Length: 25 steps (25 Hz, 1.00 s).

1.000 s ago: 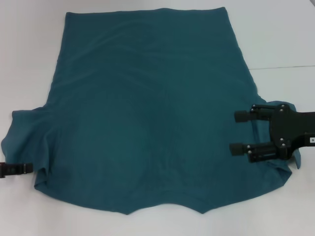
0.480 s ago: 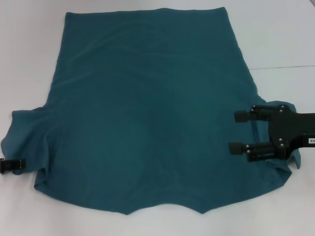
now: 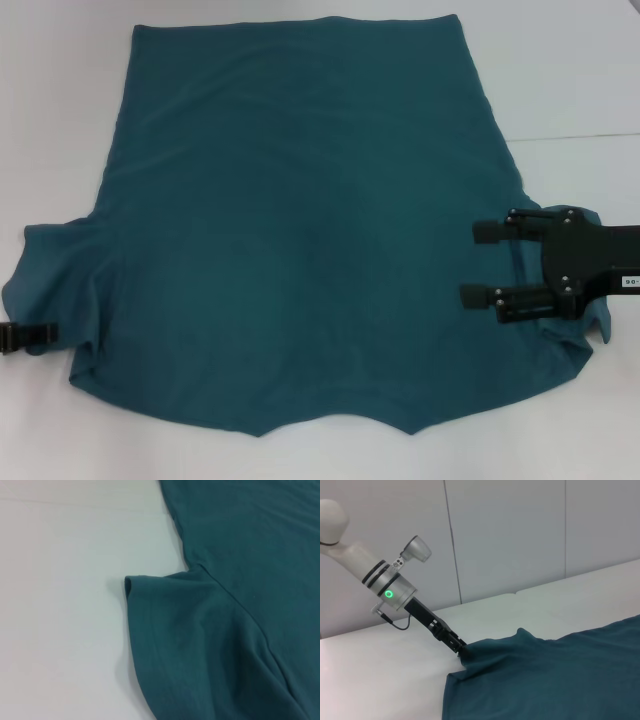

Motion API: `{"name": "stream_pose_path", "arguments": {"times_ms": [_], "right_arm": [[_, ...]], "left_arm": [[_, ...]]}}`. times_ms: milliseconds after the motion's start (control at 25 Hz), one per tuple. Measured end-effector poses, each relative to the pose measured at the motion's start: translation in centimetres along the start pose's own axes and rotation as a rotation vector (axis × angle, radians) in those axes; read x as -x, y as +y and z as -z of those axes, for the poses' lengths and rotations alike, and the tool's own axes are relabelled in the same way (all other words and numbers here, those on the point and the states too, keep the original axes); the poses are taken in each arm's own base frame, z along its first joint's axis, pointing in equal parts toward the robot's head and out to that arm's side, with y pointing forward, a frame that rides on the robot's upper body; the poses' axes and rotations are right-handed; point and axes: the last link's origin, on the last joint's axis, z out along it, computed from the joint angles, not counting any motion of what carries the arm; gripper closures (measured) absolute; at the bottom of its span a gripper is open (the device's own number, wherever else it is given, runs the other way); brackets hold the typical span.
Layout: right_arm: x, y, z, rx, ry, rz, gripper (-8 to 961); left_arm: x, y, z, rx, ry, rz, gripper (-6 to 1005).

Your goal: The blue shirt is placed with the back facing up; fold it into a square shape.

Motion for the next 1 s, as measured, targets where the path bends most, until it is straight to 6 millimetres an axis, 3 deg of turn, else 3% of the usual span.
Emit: {"name": "stream_pose_path", "arguments": {"times_ms": [600,840,1000], "right_arm": [[0.2,-0.6,-0.2,-0.035,0.004,0.009,30],[0.2,-0.7,-0.1,-0.039,0.004,0.014,30],[0.2,-0.7,-0.1,-0.04,0.002,0.015,30]], "left_arm": [[0.7,-0.6,-0.9,-0.035,0.002,0.024,239],[0.6,-0.4,-1.0,-0.028,0.0,0.022,421],[0.5,-0.3,-1.1,-0.027,0.002,0.019,619]]}}
